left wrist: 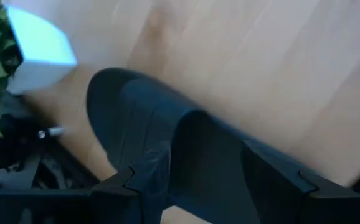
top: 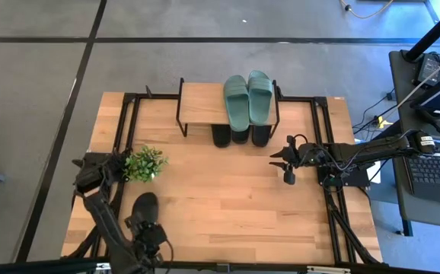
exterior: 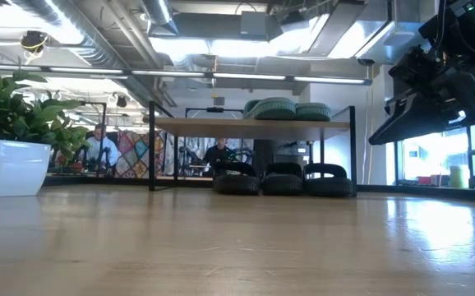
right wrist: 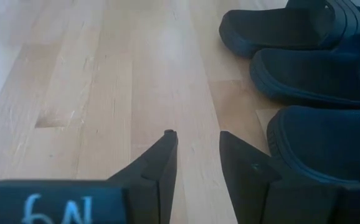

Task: Pick and place slides into the shelf
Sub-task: Put the black slide under the shelf

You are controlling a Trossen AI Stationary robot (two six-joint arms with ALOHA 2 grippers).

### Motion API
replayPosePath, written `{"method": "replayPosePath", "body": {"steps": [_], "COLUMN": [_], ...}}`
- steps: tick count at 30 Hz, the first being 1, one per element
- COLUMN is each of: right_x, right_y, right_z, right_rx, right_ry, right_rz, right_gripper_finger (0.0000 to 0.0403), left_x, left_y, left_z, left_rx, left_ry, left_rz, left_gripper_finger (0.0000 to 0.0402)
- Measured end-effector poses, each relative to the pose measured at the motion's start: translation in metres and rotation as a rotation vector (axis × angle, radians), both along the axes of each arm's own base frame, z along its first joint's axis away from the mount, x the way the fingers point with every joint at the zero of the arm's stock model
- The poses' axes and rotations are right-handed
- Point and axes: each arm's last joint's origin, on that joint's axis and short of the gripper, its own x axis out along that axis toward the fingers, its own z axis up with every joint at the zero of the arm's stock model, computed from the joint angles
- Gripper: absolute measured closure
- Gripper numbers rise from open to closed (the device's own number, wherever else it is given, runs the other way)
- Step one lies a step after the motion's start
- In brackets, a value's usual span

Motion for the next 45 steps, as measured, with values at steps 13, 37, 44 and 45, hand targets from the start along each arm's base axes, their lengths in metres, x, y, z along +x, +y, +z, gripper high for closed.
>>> {"method": "replayPosePath", "body": {"steps": [13, 37, 44, 45], "right_x": [0.0, 0.0, 0.0, 0.0], "right_y": [0.0, 0.0, 0.0, 0.0], "right_z": [0.0, 0.0, 0.0, 0.0], "right_rx": [0.0, -0.007, -0.007, -0.007], "right_ry": [-0.005, -0.003, -0.003, -0.003], "right_rz": [0.0, 0.006, 0.006, 0.005], "right_gripper_finger": [0.0281, 0.0281, 0.0281, 0.0281], "left_x": [-0.029, -0.034, -0.023, -0.022], "left_y": [0.025, 0.04, 0.047, 0.048], "left_z": [-0.052, -0.071, -0.07, -0.07], "left_rx": [0.177, 0.229, 0.22, 0.218], "left_ry": [0.186, 0.239, 0.293, 0.304], "left_rz": [0.033, 0.05, 0.023, 0.026], "left_gripper_finger": [0.0214, 0.0234, 0.0343, 0.0363]}}
